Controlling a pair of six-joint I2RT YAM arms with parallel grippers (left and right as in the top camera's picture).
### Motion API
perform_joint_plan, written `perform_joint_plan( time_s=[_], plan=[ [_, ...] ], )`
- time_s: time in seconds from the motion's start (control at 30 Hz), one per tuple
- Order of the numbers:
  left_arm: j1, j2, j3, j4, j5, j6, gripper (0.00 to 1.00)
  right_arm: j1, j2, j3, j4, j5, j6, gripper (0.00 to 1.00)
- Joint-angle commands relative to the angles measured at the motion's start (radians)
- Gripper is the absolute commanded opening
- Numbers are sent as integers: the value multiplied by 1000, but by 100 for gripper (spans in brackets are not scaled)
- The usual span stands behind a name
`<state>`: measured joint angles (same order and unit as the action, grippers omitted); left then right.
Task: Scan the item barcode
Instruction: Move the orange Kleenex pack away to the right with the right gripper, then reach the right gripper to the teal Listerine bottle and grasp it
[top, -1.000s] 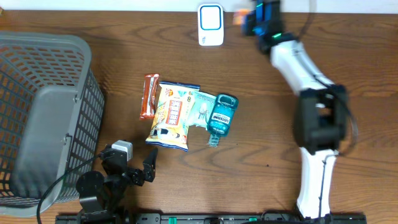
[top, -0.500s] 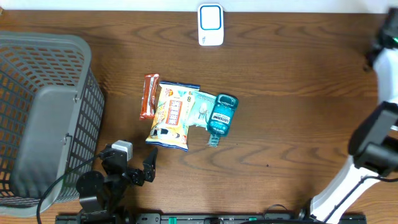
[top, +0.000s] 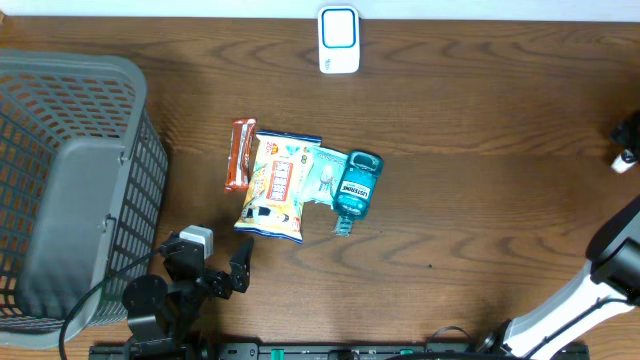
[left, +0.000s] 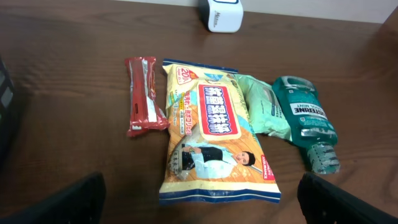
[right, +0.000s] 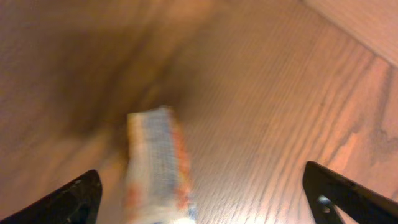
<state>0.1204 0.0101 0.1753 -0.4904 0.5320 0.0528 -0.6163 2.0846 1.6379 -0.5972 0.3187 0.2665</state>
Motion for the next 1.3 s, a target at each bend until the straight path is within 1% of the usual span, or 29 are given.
perform_joint_plan(
  time_s=[0.0, 0.17, 0.3, 0.33, 0.4, 0.43, 0.5, 0.67, 0.73, 0.83, 0.9, 0.97, 1.03, 1.27],
  plan=[
    [-4, -4, 3, 4, -2, 6, 98, 91, -185, 14, -24, -150, 18, 99],
    [-4, -4, 3, 4, -2, 6, 98, 238, -298, 14, -85, -367, 64, 99],
    [-4, -4, 3, 4, -2, 6, 98, 390, -319, 14, -133, -569, 76, 99],
    [-4, -4, 3, 4, -2, 6, 98, 424, -314, 13, -152, -641, 75, 99],
    [-4, -4, 3, 4, -2, 6, 98, 510, -302, 0, -185, -763, 16, 99],
    [-4, -4, 3, 4, -2, 6, 98, 561, -291, -11, -197, -764, 6, 90],
    [-4, -4, 3, 4, -2, 6, 98, 654, -266, -21, -246, -694, 27, 90],
    [-4, -4, 3, 4, -2, 6, 98, 922, -204, -21, -353, -298, 162, 90],
    [-4, -4, 3, 4, -2, 6, 98, 1014, -196, -21, -367, -212, 203, 89],
    [-4, -4, 3, 4, -2, 6, 98, 1127, -175, -21, -381, -121, 254, 83],
    [-4, -4, 3, 4, -2, 6, 98, 1177, -156, -21, -393, -68, 277, 78],
    [-4, -4, 3, 4, -2, 6, 98, 1216, -129, -20, -403, -10, 303, 76],
    [-4, -4, 3, 4, -2, 6, 98, 1244, -97, -20, -406, 24, 317, 76],
    [-4, -4, 3, 4, -2, 6, 98, 1294, 13, -13, -403, 32, 325, 75]
  ],
)
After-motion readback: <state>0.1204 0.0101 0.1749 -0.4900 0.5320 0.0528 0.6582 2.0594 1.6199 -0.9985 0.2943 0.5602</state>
